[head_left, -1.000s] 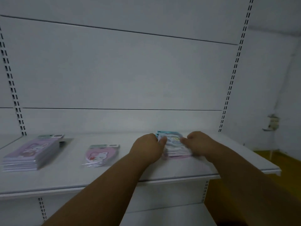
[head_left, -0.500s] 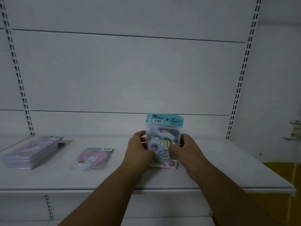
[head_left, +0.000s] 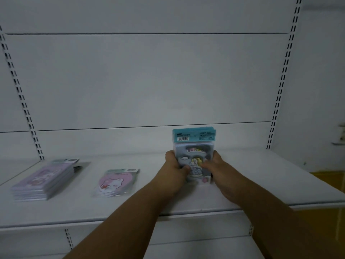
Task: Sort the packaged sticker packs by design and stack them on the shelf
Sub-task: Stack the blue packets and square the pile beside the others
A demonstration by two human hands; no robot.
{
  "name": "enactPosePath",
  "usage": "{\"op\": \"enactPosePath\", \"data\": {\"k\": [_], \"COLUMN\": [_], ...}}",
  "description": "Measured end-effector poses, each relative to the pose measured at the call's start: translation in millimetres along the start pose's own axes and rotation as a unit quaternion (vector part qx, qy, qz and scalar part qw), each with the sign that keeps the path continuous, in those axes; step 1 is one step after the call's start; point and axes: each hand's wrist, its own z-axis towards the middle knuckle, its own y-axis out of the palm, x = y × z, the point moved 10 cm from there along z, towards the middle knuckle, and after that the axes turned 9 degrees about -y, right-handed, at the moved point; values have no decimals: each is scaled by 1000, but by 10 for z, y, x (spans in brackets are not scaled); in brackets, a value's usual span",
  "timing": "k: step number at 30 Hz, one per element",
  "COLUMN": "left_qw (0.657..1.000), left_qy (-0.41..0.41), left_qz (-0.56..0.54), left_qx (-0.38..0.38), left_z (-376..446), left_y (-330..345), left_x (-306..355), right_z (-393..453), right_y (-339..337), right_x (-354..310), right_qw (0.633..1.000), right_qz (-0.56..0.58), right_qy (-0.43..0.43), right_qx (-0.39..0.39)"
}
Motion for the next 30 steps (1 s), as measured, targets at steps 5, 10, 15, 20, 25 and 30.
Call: {"op": "enactPosePath", "data": {"k": [5,10,15,20,25,30], "left_qw": [999,992,984,981,981,980], "left_qy": [24,44,18,21,18,27], "left_qz": [31,115,178,188,189,192], "left_qx": [-28,-15,20,43,41,44], "left_z": [43,52,0,-59,-58,-96], "left_y": [6,-117,-235,-278,-270,-271], "left_x": [7,51,-9,-19,-47,-46], "right_z": [-48,-54,-56,-48,-55,-102], "right_y": [-31,-127,-188,-229,-242,-270], "right_x": [-11,-48,-113,-62,-37,-68], "right_qw": [997,985,979,977,980,979], "right_qz": [-62,-155,-174,-182,-172,-169], "right_qy": [-24,-48,-87,-97,-94,-107], "right_qx": [-38,-66,-61,-46,-41,-31]}}
